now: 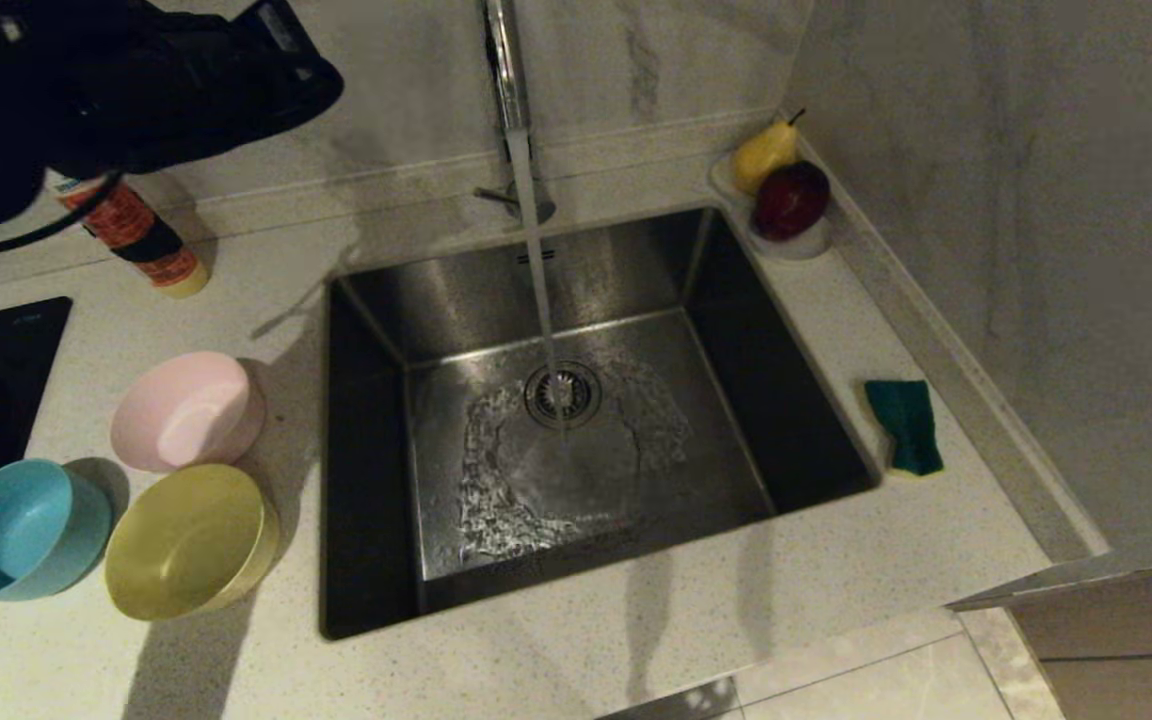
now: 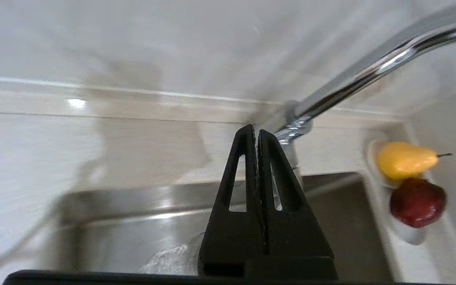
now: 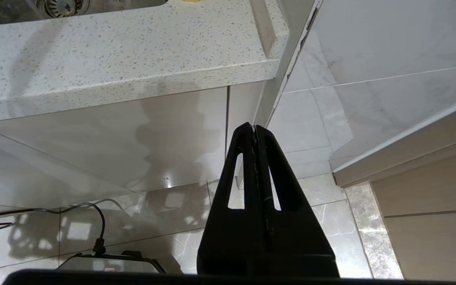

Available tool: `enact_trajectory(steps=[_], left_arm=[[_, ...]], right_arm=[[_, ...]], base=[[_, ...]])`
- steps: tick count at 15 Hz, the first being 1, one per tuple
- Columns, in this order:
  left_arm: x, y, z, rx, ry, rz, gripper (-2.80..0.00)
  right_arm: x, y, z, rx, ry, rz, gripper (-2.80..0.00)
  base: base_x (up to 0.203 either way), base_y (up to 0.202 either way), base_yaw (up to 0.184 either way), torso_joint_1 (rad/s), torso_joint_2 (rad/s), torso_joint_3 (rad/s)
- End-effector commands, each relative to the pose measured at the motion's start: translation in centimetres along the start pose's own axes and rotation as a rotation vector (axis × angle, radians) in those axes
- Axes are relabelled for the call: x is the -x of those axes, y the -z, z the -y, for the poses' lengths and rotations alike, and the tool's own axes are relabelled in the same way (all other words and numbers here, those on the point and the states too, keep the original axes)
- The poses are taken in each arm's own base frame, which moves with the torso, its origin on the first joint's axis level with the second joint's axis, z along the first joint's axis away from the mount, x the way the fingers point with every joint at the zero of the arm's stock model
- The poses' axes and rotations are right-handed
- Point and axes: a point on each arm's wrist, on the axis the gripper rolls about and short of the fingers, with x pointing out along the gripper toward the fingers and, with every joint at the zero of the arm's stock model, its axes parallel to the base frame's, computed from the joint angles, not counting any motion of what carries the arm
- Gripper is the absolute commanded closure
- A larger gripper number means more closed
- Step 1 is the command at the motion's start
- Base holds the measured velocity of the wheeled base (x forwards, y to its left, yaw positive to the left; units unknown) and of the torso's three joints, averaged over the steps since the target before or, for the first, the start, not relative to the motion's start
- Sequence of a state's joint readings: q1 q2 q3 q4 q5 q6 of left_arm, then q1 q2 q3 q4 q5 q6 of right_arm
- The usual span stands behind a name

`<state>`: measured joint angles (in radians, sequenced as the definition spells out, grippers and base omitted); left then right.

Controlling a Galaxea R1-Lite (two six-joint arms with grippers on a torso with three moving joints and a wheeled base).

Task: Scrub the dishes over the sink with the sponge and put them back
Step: Turn on the faucet

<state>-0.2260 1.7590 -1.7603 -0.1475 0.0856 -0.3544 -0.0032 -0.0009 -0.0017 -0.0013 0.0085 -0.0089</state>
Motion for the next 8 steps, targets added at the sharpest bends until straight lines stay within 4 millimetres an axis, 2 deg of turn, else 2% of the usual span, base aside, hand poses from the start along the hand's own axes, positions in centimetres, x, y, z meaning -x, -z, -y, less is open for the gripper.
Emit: enact_trajectory(steps=[1, 5, 8], left_arm=[[6.2, -3.1, 0.5, -0.032, -0.003, 0.054, 0.0], [15.3, -4.6, 0.2, -0.147, -0.038, 0.106, 0.0], [21.7, -3.6, -1.1, -0.177, -0.114, 0.114, 0.0]], right_arm=[[0.0, 0.0, 0.0, 0.0, -0.001, 0.001, 0.0], [0.0, 0.0, 0.0, 0.0, -0.001, 0.001, 0.0], [0.0, 0.0, 0.0, 0.0, -0.001, 0.001, 0.0]], base=[[0.0, 0.0, 0.0, 0.0, 0.0, 0.0], [0.0, 0.0, 0.0, 0.0, 0.0, 0.0], [0.0, 0.0, 0.0, 0.0, 0.0, 0.0]])
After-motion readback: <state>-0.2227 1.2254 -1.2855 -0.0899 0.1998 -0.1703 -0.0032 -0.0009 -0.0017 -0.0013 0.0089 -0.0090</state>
